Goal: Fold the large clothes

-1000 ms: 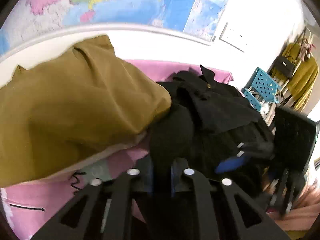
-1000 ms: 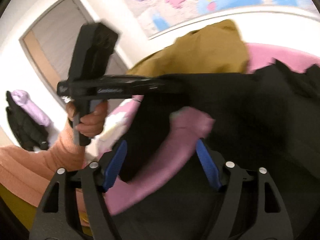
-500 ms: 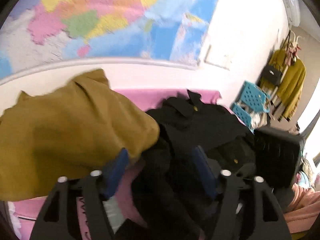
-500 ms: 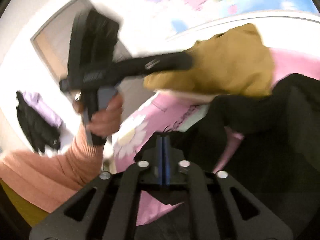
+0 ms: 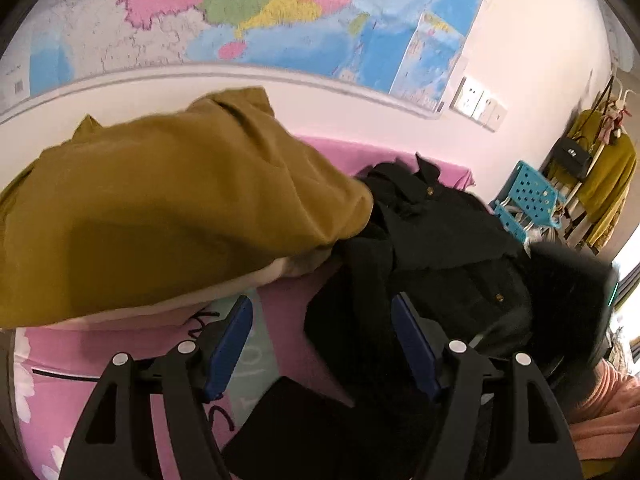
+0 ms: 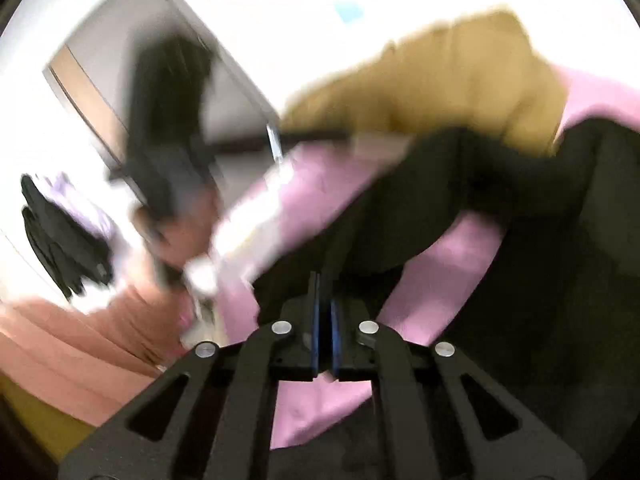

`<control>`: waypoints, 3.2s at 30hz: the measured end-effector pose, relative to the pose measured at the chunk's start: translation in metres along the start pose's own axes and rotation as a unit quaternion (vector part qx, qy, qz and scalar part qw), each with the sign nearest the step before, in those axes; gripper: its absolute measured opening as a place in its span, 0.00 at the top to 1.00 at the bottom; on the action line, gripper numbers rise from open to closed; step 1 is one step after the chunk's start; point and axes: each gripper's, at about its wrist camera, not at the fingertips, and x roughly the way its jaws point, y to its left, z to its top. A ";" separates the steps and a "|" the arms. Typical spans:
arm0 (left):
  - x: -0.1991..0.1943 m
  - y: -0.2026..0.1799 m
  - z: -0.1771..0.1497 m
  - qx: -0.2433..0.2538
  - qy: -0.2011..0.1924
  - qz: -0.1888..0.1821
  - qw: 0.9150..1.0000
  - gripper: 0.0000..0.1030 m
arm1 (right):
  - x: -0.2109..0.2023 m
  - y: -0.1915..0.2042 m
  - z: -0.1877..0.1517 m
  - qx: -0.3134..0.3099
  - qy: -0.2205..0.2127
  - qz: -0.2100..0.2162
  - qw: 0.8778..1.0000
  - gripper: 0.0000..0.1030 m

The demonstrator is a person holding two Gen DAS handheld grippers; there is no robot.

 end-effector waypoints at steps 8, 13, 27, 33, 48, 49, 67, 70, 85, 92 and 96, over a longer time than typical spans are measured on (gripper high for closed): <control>0.005 -0.027 0.011 0.040 -0.009 -0.022 0.999 0.30 | -0.179 -0.057 0.028 0.061 -0.159 -0.109 0.979 0.93; 0.062 -0.065 0.006 0.085 0.045 -0.033 0.995 0.30 | -0.193 -0.134 -0.016 0.174 -0.111 -0.282 0.937 0.37; 0.158 -0.109 0.013 0.162 0.071 0.043 0.983 0.64 | -0.135 -0.099 -0.075 0.115 -0.042 -0.270 0.955 0.47; 0.129 -0.102 0.015 0.151 0.028 0.065 0.986 0.81 | -0.198 -0.080 -0.052 0.042 -0.090 -0.325 0.940 0.79; 0.107 -0.109 -0.030 0.216 0.052 0.061 0.973 0.64 | -0.245 -0.116 -0.094 0.066 -0.037 -0.423 0.903 0.36; 0.099 -0.109 -0.025 0.211 0.039 0.053 0.975 0.61 | -0.254 -0.119 -0.094 0.076 -0.058 -0.416 0.904 0.34; 0.179 -0.142 0.027 0.198 0.054 0.064 0.977 0.49 | -0.262 -0.117 -0.101 0.111 -0.102 -0.381 0.912 0.91; 0.176 -0.141 0.035 0.187 0.030 0.089 0.978 0.54 | -0.281 -0.099 -0.051 0.041 -0.141 -0.410 0.900 0.91; 0.191 -0.137 0.039 0.204 0.022 0.161 0.965 0.24 | -0.274 -0.236 -0.078 0.192 -0.088 -0.423 0.881 0.61; 0.212 -0.140 0.044 0.194 0.025 0.188 0.962 0.24 | -0.288 -0.228 -0.082 0.185 -0.116 -0.394 0.893 0.96; 0.223 -0.147 0.049 0.197 0.016 0.213 0.957 0.25 | -0.295 -0.230 -0.073 0.180 -0.145 -0.398 0.888 0.95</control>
